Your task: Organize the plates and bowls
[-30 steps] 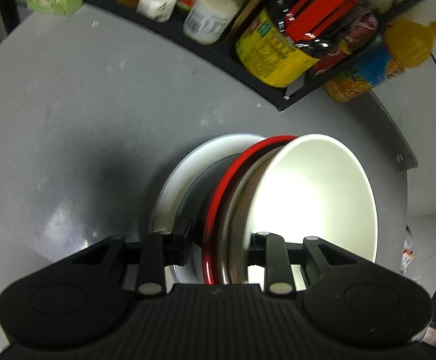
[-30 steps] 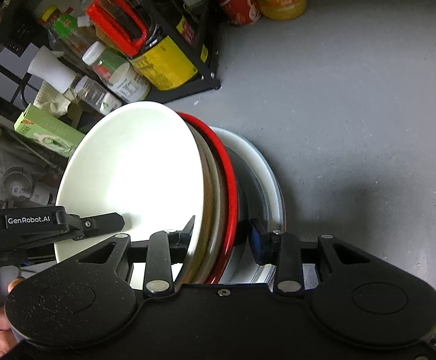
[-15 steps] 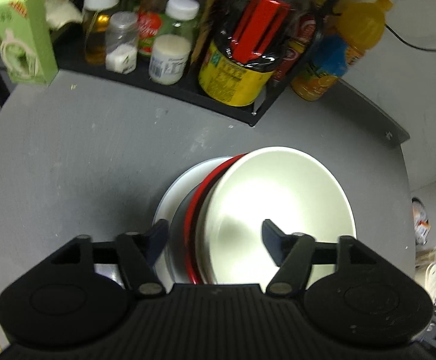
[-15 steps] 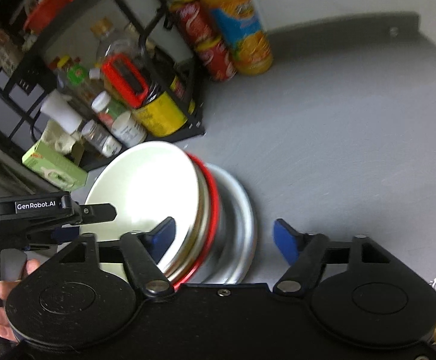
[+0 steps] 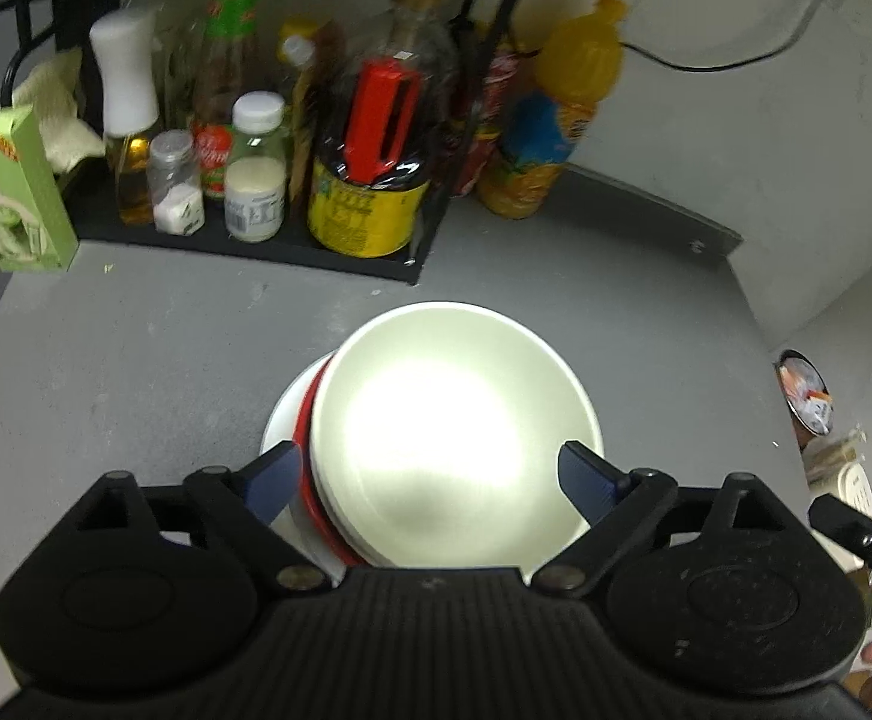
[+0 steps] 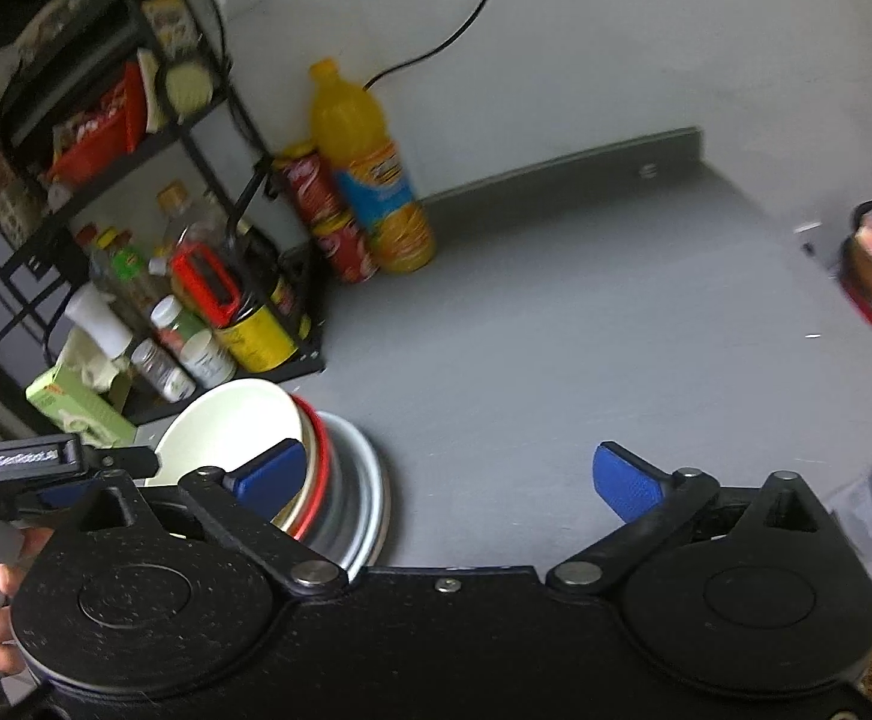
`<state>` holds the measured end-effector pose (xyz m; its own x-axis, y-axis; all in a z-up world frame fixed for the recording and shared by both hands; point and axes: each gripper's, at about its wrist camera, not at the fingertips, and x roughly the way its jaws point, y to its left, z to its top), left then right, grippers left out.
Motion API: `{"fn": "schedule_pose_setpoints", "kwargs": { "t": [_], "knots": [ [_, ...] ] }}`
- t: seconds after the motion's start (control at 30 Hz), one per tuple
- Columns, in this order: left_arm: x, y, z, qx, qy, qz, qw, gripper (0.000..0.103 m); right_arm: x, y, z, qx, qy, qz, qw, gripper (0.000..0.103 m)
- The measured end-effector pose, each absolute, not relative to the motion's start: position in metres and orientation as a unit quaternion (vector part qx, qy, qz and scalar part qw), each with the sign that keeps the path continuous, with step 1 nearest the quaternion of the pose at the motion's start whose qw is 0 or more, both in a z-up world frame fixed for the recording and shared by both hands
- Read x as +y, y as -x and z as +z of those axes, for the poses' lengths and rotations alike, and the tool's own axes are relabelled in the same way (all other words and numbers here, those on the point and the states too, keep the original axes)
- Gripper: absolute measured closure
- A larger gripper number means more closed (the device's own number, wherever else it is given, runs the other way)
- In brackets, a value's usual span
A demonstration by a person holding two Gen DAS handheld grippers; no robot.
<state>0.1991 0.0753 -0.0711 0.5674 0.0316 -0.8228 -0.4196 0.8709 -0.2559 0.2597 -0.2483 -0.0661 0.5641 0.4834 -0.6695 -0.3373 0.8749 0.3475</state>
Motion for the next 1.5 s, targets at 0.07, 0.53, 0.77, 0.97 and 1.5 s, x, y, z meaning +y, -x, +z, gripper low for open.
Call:
{"fn": "schedule_pose_setpoints", "kwargs": {
  "t": [0.07, 0.53, 0.77, 0.97, 1.5],
  "knots": [
    [0.069, -0.192, -0.064, 0.444, 0.211, 0.132, 0.861, 0.008, -0.257, -0.252, -0.064, 0.404, -0.091, 0.223, 0.883, 0.0],
    [0.031, -0.124, -0.028, 0.418, 0.173, 0.103, 0.886, 0.001, -0.283, -0.172, -0.043, 0.361, -0.096, 0.193, 0.907, 0.0],
    [0.018, -0.089, -0.017, 0.396, 0.17, 0.082, 0.898, 0.001, -0.292, -0.135, -0.035, 0.347, -0.095, 0.186, 0.914, 0.0],
    [0.009, -0.061, -0.007, 0.388, 0.156, 0.069, 0.906, 0.001, -0.294, -0.107, -0.025, 0.332, -0.09, 0.176, 0.922, 0.0],
    [0.001, -0.004, 0.005, 0.363, 0.133, 0.055, 0.921, 0.001, -0.289, -0.054, -0.01, 0.311, -0.071, 0.153, 0.935, 0.0]
  ]
}}
